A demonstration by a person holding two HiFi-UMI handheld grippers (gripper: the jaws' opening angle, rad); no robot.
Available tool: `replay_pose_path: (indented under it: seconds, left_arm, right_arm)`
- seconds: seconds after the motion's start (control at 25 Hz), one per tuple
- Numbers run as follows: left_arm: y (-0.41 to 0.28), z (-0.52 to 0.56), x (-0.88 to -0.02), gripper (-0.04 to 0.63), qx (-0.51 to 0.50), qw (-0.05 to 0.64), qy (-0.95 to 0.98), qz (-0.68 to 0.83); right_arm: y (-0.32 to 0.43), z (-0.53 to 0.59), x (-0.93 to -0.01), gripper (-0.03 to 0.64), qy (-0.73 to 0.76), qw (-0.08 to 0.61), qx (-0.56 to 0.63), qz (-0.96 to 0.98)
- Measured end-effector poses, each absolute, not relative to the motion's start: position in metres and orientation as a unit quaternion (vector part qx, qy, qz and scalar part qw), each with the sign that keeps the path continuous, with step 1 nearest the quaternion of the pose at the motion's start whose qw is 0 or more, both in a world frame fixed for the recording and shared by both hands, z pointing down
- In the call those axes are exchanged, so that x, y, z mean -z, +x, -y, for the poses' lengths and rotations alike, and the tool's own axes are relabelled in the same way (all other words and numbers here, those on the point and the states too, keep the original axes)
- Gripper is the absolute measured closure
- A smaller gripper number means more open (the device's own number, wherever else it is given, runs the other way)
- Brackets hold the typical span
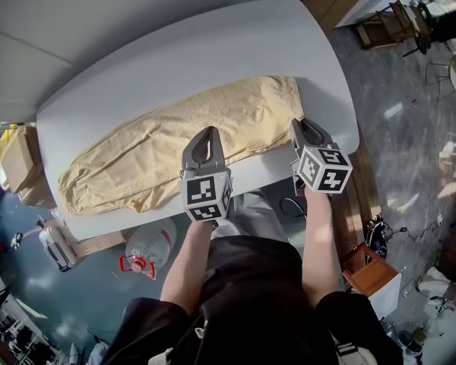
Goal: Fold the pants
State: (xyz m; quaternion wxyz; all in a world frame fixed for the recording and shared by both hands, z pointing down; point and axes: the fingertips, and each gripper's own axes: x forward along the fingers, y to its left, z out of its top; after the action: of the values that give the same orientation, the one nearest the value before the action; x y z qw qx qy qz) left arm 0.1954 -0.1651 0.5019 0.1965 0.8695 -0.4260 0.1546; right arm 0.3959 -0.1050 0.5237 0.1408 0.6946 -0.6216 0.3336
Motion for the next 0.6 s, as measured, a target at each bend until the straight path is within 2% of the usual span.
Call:
replay_pose_path:
  seconds: [0.6]
  left_arm:
    - [0.104, 0.169, -0.467, 0.592, -0.110, 0.198, 0.852, 0.472]
  right_arm:
    - [0.308, 0.145, -0.472, 0.539, 0.665, 0.177, -0.259, 0.678]
